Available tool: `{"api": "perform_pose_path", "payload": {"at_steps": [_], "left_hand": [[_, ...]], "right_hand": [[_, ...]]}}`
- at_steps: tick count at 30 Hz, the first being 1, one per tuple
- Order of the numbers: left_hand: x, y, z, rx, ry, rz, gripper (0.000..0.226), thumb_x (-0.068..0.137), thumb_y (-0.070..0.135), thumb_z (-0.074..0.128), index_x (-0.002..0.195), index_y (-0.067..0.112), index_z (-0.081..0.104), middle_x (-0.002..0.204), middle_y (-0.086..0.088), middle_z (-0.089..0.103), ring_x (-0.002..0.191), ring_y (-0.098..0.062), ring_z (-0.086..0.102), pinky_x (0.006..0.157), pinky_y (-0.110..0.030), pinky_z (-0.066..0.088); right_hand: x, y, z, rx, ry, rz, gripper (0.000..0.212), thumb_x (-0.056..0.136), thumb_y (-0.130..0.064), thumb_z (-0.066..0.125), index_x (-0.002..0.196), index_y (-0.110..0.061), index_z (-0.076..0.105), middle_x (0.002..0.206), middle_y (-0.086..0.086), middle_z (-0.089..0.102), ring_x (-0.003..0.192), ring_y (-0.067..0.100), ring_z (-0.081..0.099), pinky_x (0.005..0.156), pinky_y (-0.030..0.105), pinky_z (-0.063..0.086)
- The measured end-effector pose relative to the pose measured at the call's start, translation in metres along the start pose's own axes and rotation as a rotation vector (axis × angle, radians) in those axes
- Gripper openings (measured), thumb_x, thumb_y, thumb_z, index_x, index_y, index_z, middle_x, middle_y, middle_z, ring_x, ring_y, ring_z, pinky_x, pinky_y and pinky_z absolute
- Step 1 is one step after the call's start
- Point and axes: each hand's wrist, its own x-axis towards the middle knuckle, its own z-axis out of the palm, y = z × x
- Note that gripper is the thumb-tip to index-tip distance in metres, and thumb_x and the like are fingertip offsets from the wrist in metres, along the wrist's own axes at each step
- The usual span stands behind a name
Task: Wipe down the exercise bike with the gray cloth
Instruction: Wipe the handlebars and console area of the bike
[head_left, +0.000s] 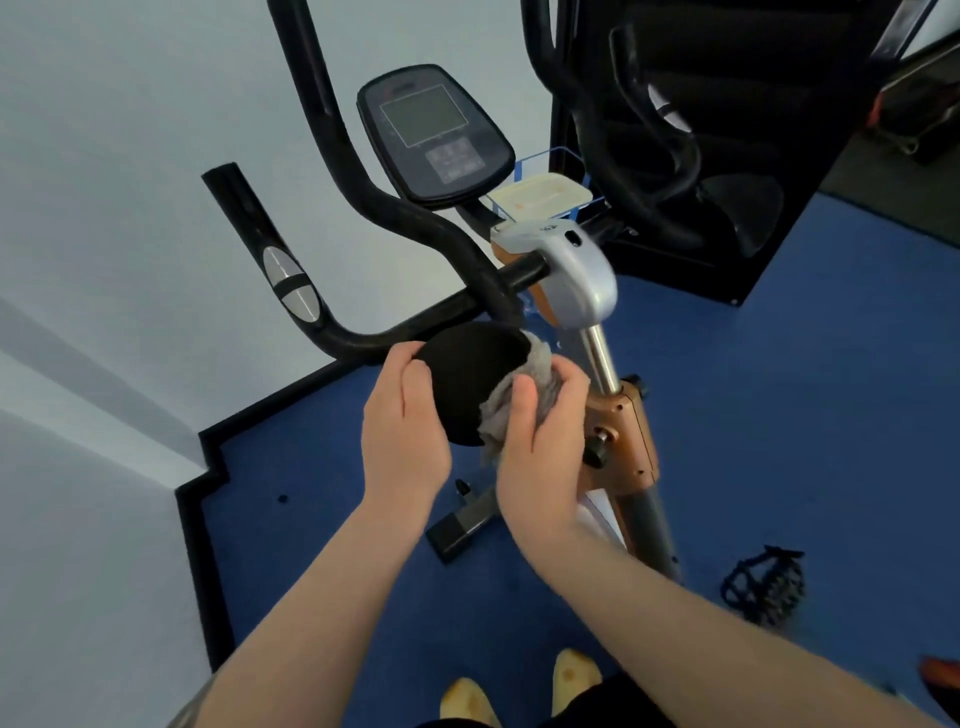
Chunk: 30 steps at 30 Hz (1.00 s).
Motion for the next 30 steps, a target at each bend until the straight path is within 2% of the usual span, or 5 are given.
{"api": "perform_pose_path", "payload": {"at_steps": [7, 11, 23, 27, 30], "left_hand": [[-0.001, -0.002, 0.001, -0.014, 0.010, -0.010, 0.030, 0.095, 0.028, 0.031, 0.095, 0.028, 0.061, 0.077, 0.017, 0.061, 0.073, 0.001, 0.053, 0.062, -0.011, 0.040], [-0.003, -0.003, 0.002, -0.023, 0.030, 0.012, 0.031, 0.098, 0.027, 0.032, 0.099, 0.029, 0.063, 0.085, 0.018, 0.064, 0.081, 0.002, 0.056, 0.065, -0.006, 0.039], [-0.006, -0.004, 0.003, -0.050, 0.056, 0.007, 0.035, 0.100, 0.030, 0.032, 0.107, 0.026, 0.066, 0.091, 0.015, 0.066, 0.084, 0.002, 0.057, 0.072, -0.012, 0.042], [-0.012, -0.009, 0.003, -0.131, 0.051, 0.017, 0.035, 0.107, 0.024, 0.033, 0.112, 0.013, 0.066, 0.106, 0.005, 0.068, 0.098, -0.006, 0.060, 0.088, -0.025, 0.047], [-0.012, -0.013, -0.002, -0.217, 0.011, -0.009, 0.033, 0.106, 0.020, 0.037, 0.089, 0.010, 0.064, 0.088, 0.007, 0.063, 0.081, -0.003, 0.054, 0.076, -0.020, 0.044]], "right_hand": [[0.037, -0.016, 0.002, -0.094, -0.010, -0.120, 0.017, 0.101, -0.024, 0.048, 0.117, -0.019, 0.051, 0.108, -0.002, 0.055, 0.100, 0.004, 0.054, 0.085, 0.015, 0.044], [0.013, -0.010, -0.011, -0.142, -0.104, -0.076, 0.030, 0.099, -0.020, 0.052, 0.127, -0.013, 0.047, 0.118, 0.003, 0.052, 0.109, 0.011, 0.053, 0.094, 0.032, 0.047], [0.064, -0.038, -0.021, -0.694, -0.283, -0.862, 0.014, 0.090, -0.014, 0.067, 0.101, -0.010, 0.073, 0.098, 0.003, 0.070, 0.089, 0.027, 0.062, 0.077, 0.040, 0.048], [0.057, -0.042, -0.002, -0.643, -0.331, -0.780, 0.017, 0.088, -0.014, 0.068, 0.102, -0.007, 0.074, 0.099, 0.004, 0.072, 0.096, 0.025, 0.064, 0.088, 0.034, 0.048], [0.031, -0.030, -0.011, -0.659, -0.276, -0.779, 0.018, 0.087, -0.011, 0.071, 0.104, -0.007, 0.074, 0.102, 0.004, 0.073, 0.098, 0.021, 0.067, 0.094, 0.029, 0.049]]}}
